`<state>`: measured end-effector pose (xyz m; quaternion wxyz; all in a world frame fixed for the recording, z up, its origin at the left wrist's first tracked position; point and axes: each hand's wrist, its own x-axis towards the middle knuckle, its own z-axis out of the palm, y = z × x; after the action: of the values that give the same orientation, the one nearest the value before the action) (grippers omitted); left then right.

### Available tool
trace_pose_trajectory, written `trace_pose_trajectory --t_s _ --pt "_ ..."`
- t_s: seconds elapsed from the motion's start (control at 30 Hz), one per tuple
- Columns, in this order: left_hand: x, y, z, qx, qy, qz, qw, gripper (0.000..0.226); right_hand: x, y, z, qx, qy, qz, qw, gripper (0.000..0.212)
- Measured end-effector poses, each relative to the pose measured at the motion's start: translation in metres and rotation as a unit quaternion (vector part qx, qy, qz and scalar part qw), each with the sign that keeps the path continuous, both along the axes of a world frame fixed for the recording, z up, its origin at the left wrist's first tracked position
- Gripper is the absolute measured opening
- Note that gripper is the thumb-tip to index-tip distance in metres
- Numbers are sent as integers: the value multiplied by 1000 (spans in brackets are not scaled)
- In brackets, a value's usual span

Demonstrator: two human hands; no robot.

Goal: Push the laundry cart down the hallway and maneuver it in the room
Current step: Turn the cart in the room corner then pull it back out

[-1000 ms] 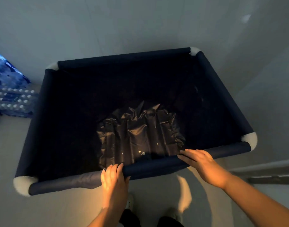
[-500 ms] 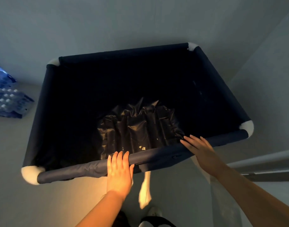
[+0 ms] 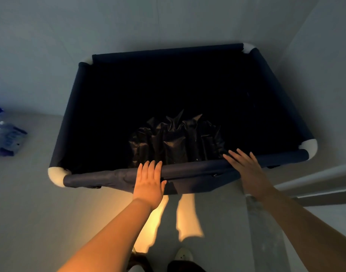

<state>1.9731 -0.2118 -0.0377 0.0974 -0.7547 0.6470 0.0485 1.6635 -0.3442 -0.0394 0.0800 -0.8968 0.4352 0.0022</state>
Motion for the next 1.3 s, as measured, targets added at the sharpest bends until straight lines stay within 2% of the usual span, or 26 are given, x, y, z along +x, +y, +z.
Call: trace_pose_trajectory --t_s 0.37,0.53,0.7,0.93,1.13,1.3 --pt "-20 -76 3 1 22 -79 997 66 -40 -29 -5 24 6 -74 997 104" --pt "-15 -106 0 -3 5 -66 998 68 -35 -42 -2 32 7 -77 997 100" --pt "3 -108 -5 -18 19 -79 996 68 -19 -42 -7 26 -11 -87 996 102" --pt "3 -106 -9 -27 26 -76 996 69 -19 -41 -6 19 13 -91 996 112" --pt "5 -106 -9 -10 22 -97 995 69 -8 -36 5 20 22 -132 991 100" --pt "10 -106 -8 -8 36 -111 993 71 7 -31 6 19 -6 -195 981 85"
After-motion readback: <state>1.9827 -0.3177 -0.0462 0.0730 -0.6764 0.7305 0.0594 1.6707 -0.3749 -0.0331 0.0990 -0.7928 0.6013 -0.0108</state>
